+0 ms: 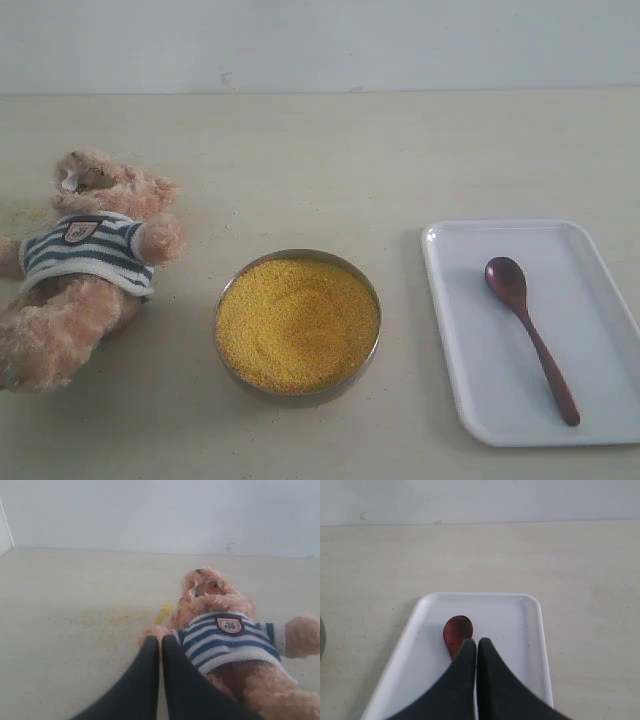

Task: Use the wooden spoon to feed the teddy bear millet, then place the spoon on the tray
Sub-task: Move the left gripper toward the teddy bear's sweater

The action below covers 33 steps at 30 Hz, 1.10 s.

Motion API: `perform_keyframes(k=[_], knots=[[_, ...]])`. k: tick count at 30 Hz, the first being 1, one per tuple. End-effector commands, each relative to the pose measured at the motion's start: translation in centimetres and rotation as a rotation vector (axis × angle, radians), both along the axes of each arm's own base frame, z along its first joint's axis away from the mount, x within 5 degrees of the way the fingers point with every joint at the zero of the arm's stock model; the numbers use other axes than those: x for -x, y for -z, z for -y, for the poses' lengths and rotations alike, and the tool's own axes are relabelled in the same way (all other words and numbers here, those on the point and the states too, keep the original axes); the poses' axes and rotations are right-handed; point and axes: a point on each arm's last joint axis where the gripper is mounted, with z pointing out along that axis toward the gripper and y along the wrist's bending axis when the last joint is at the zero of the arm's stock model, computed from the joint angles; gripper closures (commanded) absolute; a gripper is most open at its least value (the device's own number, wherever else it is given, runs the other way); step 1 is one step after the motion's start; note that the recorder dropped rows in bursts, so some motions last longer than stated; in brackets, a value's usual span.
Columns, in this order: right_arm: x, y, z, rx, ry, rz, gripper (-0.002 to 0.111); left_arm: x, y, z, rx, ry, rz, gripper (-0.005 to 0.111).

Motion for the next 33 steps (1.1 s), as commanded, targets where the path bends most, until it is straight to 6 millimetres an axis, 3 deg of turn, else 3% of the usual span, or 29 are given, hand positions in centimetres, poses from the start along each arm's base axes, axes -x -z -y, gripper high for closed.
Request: perform_keyframes(k=[1,3,5,9,13,17,19,23,26,31,33], knots=[[0.0,0.0,0.0,0.009,0.002,0.008,0.109,0.0,0.1,0.0,-0.001,-0.003,0.004,0.103],[0.0,0.0,0.0,0.009,0.002,0.008,0.109,0.0,0.0,0.0,-0.001,-0.003,0.009,0.103],[0.0,0.0,0.0,0.009,0.002,0.008,0.109,-0.1,-1.0,0.0,0.01,-0.008,0.128,0.103],[0.0,0.0,0.0,0.009,0.002,0.008,0.109,0.7,-5.1,-0.9,0.41,-0.062,0.643,0.103],[0.0,0.0,0.0,0.009,0.002,0.008,0.109,1.7,-7.7,-1.1,0.649,0.001,0.85,0.103],[0.0,0.0,0.0,0.009,0.002,0.008,0.109,3.4,-12.2,-0.1,0.422,0.11,1.022,0.103],[0.0,0.0,0.0,0.009,0.002,0.008,0.109,3.0,-14.4,-0.1,0.419,0.11,1.008,0.103],[0.0,0.0,0.0,0.009,0.002,0.008,0.109,0.6,-19.3,-0.1,0.37,0.078,0.841,0.103],[0.0,0.0,0.0,0.009,0.002,0.008,0.109,-3.1,-20.9,-0.5,0.298,-0.019,0.419,0.103],[0.0,0.0,0.0,0.009,0.002,0.008,0.109,-9.2,-19.5,-1.6,0.091,-0.094,-0.268,0.103],[0.0,0.0,0.0,0.009,0.002,0.008,0.109,-11.1,-17.5,-1.4,0.072,-0.036,-0.516,0.103]])
